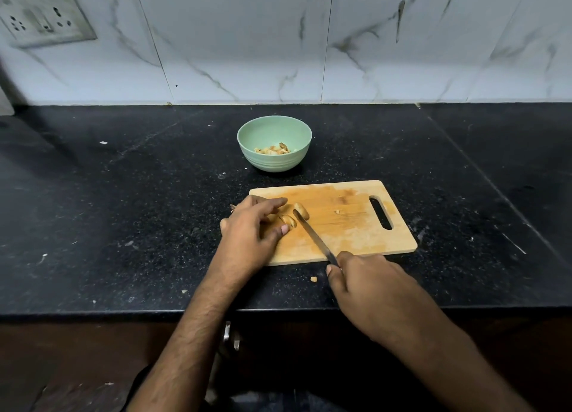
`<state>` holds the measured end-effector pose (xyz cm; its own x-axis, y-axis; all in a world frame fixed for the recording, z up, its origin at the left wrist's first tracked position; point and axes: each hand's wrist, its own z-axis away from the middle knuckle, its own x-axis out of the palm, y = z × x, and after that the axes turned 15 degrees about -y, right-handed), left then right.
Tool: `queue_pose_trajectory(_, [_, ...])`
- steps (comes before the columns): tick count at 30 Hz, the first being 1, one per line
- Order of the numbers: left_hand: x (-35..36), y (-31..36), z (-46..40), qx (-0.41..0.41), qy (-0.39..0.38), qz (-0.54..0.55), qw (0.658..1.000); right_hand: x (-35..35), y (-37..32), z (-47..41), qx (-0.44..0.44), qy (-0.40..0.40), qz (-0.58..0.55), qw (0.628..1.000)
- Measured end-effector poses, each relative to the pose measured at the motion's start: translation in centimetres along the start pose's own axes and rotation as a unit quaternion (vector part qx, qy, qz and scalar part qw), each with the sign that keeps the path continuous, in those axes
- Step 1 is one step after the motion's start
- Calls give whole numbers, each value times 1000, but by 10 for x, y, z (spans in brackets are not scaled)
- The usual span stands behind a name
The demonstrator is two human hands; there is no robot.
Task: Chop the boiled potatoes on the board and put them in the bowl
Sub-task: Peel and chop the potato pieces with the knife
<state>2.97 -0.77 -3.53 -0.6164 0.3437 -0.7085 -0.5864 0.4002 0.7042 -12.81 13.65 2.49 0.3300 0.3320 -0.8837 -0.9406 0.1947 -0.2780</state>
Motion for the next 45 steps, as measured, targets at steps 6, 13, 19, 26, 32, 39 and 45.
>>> queue_pose_trajectory(6, [-9, 2, -11, 29, -11, -84, 996, 3, -6, -9, -16, -10, -14, 1000])
queue_pose_trajectory(13, [-3, 9, -6, 16, 28, -112, 993, 0, -3, -12, -1, -3, -27, 1000])
queue_pose_trajectory(19, [12, 20, -2, -14, 74, -156, 985, 2, -5, -12, -1, 4, -16, 1000])
queue_pose_trajectory(26, [9, 12, 1, 23, 38, -116, 992, 5, -11, -8, 22, 35, 25, 999])
queue_pose_trajectory(32, [9, 19, 0, 17, 48, -156, 986, 9, -18, -13, 4, 33, 35, 999])
queue_pose_trajectory(39, [14, 25, 2, 3, 77, -224, 972, 8, -23, -16, 12, 44, 67, 997])
queue_pose_trajectory(45, [14, 26, 2, -1, 84, -227, 970, 9, -26, -21, 25, 49, 79, 995])
